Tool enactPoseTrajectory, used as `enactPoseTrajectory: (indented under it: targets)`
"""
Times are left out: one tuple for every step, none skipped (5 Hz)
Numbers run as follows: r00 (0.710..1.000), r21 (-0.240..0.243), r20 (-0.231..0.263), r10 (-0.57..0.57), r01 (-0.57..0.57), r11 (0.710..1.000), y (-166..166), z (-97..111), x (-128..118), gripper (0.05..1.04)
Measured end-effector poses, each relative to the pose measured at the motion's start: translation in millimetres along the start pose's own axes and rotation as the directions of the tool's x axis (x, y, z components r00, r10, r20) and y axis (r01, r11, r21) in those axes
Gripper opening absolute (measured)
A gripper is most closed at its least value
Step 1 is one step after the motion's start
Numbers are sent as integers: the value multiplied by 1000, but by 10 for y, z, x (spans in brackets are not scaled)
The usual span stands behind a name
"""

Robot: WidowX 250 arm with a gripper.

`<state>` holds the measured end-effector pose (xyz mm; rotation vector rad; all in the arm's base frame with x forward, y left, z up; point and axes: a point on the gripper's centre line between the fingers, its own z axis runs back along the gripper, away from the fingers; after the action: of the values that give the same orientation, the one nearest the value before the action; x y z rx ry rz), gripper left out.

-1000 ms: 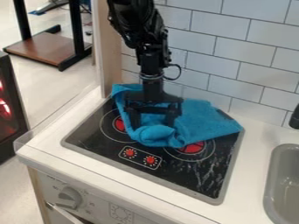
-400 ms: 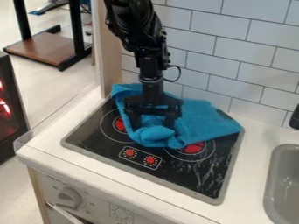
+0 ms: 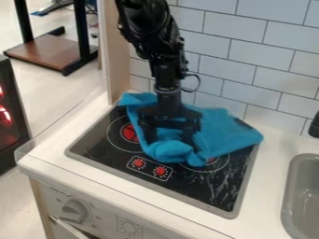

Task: Unfold the cloth To Bottom Right

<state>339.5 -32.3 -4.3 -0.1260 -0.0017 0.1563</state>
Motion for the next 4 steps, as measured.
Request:
enactPoseTrajectory:
  targets:
    - [998,0,-9,-59,59,998,-143,-28,-178,999]
    - [995,-13,-23,-95,94,995,-245,-39,-319,999]
    - [992,-24,-37,-122,121,992,-315,-38,-485,999]
    - [991,-40,-59,-117,114,993,-321,-34,-630,999]
